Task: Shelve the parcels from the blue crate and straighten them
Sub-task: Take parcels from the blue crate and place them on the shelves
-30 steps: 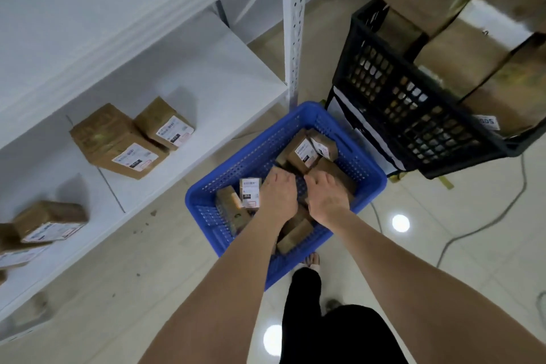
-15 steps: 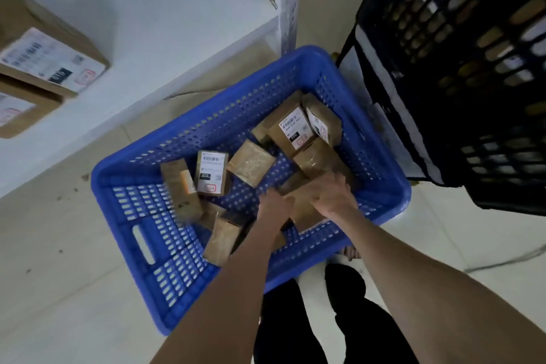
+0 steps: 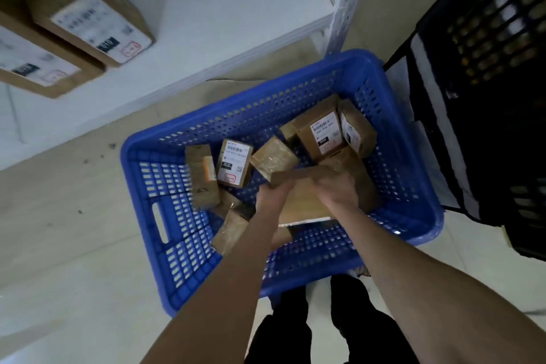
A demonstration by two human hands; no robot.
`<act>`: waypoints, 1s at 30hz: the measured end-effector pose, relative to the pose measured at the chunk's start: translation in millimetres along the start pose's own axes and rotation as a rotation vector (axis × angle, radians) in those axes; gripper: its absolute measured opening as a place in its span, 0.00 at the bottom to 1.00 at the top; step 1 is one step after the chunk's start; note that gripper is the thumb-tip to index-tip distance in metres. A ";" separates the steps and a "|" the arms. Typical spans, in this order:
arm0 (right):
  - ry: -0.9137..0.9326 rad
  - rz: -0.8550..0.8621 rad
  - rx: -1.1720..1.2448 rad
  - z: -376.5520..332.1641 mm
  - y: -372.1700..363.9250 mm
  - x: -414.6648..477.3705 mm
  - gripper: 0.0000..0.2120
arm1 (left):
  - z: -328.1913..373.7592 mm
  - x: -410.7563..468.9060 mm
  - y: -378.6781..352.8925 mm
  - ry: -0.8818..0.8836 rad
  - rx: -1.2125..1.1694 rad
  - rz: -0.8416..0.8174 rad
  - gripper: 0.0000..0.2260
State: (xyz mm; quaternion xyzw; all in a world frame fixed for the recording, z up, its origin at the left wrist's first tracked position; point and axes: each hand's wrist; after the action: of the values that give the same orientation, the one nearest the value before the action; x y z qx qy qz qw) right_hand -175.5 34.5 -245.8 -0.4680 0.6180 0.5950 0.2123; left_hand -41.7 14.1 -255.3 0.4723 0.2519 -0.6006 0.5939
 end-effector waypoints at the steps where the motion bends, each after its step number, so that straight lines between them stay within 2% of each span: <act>1: 0.003 0.016 0.078 -11.4 6.5 -17.5 0.33 | 13.9 -15.2 12.9 -0.035 0.024 0.041 0.39; 3: 0.032 0.043 0.139 -35.2 22.4 -54.3 0.37 | 42.0 -51.0 38.9 -0.097 0.011 0.100 0.33; 7: 0.127 0.035 0.177 -82.8 68.4 -136.6 0.33 | 91.3 -122.4 91.9 -0.177 -0.075 0.225 0.31; 10: 0.190 -0.006 0.197 -113.7 104.9 -200.7 0.34 | 139.6 -196.8 133.8 -0.276 -0.084 0.291 0.23; 14: 0.238 -0.158 0.316 -152.1 148.4 -275.6 0.35 | 196.8 -289.0 181.8 -0.434 -0.133 0.329 0.18; 21: 0.253 -0.343 0.616 -198.5 229.4 -399.4 0.27 | 249.6 -428.8 234.1 -0.614 -0.275 0.405 0.14; 24: 0.294 -0.413 0.687 -203.2 256.7 -435.8 0.20 | 263.3 -475.5 247.4 -0.661 -0.346 0.419 0.15; 26: 0.329 -0.464 0.736 -202.3 273.4 -457.6 0.16 | 270.6 -499.4 254.8 -0.671 -0.370 0.417 0.21; 30: 0.422 -0.559 0.732 -202.5 288.5 -486.1 0.23 | 282.3 -536.1 269.3 -0.692 -0.359 0.470 0.33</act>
State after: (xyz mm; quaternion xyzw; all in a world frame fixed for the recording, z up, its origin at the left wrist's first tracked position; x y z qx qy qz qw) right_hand -126.3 -38.4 348.2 -0.6205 0.6667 0.1522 0.3839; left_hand 57.6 -19.9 399.4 0.1776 0.0248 -0.5188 0.8359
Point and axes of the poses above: each hand's wrist, its own x-axis towards the middle knuckle, its own y-axis out of the back of the hand, z = x × y, and after that the axes turned 4 degrees about -y, right-handed
